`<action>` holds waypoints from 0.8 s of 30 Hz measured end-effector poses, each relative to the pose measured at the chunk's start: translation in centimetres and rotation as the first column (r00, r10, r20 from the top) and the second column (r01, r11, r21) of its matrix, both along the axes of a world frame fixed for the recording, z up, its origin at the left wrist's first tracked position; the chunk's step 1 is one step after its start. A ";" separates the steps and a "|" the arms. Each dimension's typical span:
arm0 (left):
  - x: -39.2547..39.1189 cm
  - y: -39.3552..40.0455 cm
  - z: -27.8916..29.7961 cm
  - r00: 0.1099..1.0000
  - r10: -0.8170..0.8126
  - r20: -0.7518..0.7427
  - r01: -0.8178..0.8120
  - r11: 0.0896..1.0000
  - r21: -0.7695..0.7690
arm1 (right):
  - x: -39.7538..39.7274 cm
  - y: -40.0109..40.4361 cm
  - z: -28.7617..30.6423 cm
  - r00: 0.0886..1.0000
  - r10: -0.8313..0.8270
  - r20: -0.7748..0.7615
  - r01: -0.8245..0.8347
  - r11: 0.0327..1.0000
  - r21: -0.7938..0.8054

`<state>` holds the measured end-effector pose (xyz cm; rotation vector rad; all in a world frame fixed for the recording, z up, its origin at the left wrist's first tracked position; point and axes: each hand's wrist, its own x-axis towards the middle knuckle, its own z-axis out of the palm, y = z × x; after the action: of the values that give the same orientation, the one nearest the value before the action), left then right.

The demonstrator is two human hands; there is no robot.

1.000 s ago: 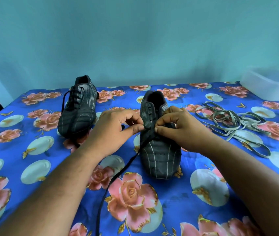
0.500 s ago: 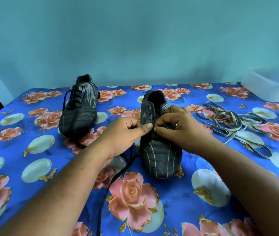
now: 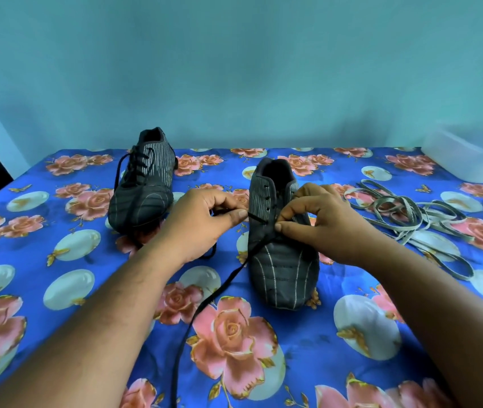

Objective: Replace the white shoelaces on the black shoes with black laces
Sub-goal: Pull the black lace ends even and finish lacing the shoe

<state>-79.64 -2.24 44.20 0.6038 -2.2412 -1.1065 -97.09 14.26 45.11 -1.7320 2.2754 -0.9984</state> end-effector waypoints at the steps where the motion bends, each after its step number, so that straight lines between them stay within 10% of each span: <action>1: 0.0 0.0 -0.1 1.000 0.018 0.024 -0.018 1.000 -0.007 | -0.2 0.1 0.0 1.000 0.015 0.001 -0.015 1.000 0.013; 13: 0.6 -0.8 -0.3 0.912 0.319 0.257 -0.168 0.864 -0.475 | -1.3 1.0 1.8 0.921 -0.073 0.384 0.165 0.963 -0.214; 24: 0.8 1.5 1.0 0.907 -0.102 0.409 0.222 0.941 -0.257 | -0.6 1.1 1.3 0.988 0.141 -0.066 -0.153 0.951 -0.269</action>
<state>-78.80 -0.71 45.16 0.5512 -2.7834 -0.7411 -97.67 15.36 46.43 -2.0147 2.0756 -1.3044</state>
